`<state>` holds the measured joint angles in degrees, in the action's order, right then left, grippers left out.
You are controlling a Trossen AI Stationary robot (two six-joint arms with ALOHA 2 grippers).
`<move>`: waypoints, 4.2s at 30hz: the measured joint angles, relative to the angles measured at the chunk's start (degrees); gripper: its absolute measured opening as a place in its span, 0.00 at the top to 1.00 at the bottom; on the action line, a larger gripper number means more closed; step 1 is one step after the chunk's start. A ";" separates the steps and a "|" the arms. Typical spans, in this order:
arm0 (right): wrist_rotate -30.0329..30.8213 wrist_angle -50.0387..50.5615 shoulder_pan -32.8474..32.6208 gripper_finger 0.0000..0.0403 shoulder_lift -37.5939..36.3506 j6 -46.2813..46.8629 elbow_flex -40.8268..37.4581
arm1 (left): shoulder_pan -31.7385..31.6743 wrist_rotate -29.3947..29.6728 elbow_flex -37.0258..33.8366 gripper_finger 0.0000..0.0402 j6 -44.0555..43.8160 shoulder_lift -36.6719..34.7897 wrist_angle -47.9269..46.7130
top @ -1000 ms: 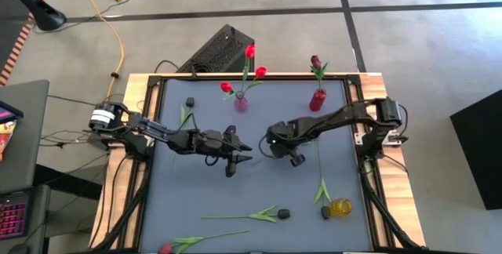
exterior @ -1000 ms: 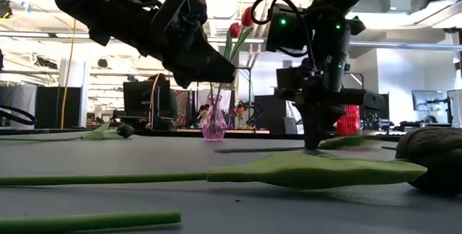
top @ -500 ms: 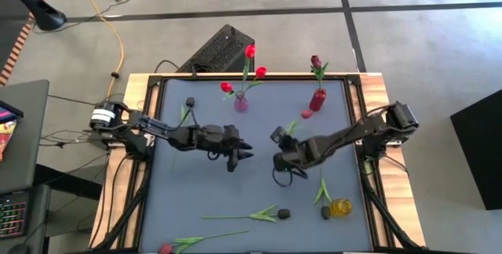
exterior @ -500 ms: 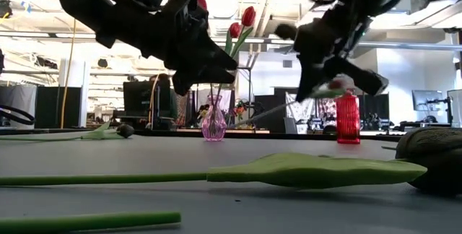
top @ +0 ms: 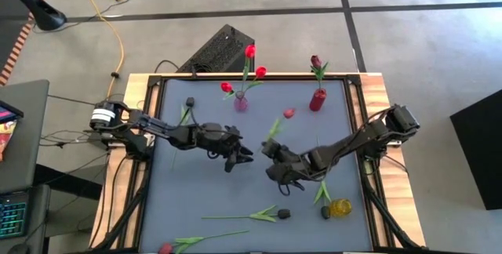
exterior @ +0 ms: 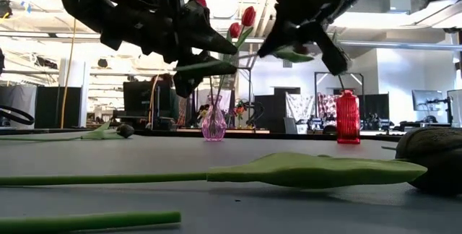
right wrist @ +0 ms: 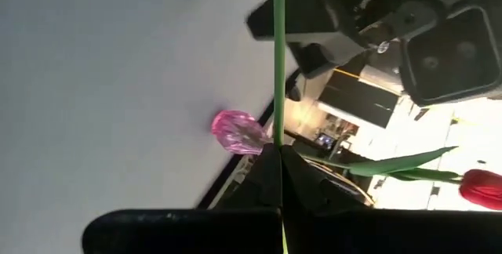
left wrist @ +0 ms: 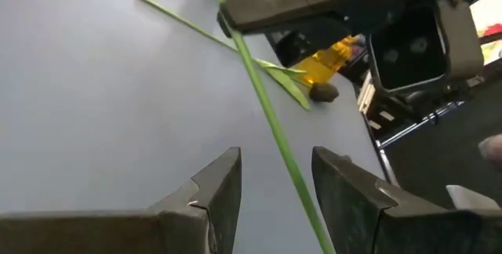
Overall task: Sort flowers into vase by color
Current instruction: Put the top red flower into the red vase
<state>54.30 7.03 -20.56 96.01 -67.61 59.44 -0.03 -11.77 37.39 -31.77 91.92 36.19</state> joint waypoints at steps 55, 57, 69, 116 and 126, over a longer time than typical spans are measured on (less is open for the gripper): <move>-34.93 -12.80 4.60 0.62 -21.79 59.22 -13.25 | 3.25 6.00 2.36 1.00 32.91 0.02 18.73; -35.17 -16.35 4.56 0.62 -21.79 56.83 -13.25 | 3.80 6.09 2.36 1.00 34.58 0.02 18.64; -42.32 -27.67 6.85 0.62 -20.98 53.50 -13.24 | 3.78 7.97 2.34 1.00 36.50 0.02 18.49; -10.58 21.94 17.00 0.94 -61.43 70.39 -13.25 | 3.41 26.07 2.27 0.60 35.57 -2.47 5.94; -14.45 22.14 32.33 0.94 -65.31 71.69 -17.40 | 3.41 25.97 2.27 0.60 34.40 -2.47 5.74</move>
<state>39.85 29.17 11.76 30.70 4.07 42.04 3.38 14.20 39.66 2.63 89.45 41.93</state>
